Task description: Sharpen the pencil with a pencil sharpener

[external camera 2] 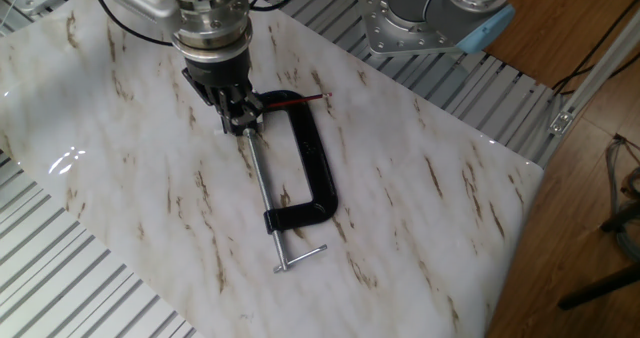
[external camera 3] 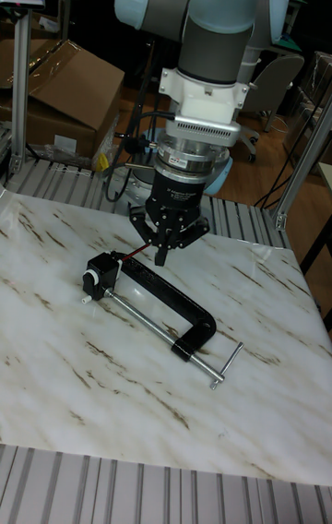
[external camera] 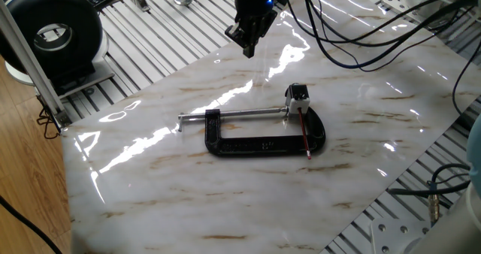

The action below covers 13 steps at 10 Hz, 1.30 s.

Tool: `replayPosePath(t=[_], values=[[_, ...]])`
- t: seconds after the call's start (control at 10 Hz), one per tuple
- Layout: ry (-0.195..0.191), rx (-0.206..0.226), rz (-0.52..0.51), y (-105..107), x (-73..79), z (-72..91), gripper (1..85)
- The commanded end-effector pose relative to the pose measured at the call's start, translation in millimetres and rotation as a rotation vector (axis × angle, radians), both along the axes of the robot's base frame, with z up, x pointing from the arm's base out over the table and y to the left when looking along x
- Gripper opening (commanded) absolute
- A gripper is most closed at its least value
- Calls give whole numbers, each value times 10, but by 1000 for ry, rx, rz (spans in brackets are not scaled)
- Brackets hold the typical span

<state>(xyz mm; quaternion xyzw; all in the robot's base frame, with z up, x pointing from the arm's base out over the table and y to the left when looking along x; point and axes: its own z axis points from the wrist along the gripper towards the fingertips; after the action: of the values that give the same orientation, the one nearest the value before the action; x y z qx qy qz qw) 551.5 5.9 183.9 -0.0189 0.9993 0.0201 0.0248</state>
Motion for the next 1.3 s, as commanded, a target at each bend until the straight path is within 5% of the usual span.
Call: replayPosePath(t=[0.0, 0.2, 1.2], values=[[-9, 13, 14, -49, -23, -22, 10], [-8, 35, 20, -76, -56, -25, 10], [-30, -13, 50, -223, -31, -71, 10]])
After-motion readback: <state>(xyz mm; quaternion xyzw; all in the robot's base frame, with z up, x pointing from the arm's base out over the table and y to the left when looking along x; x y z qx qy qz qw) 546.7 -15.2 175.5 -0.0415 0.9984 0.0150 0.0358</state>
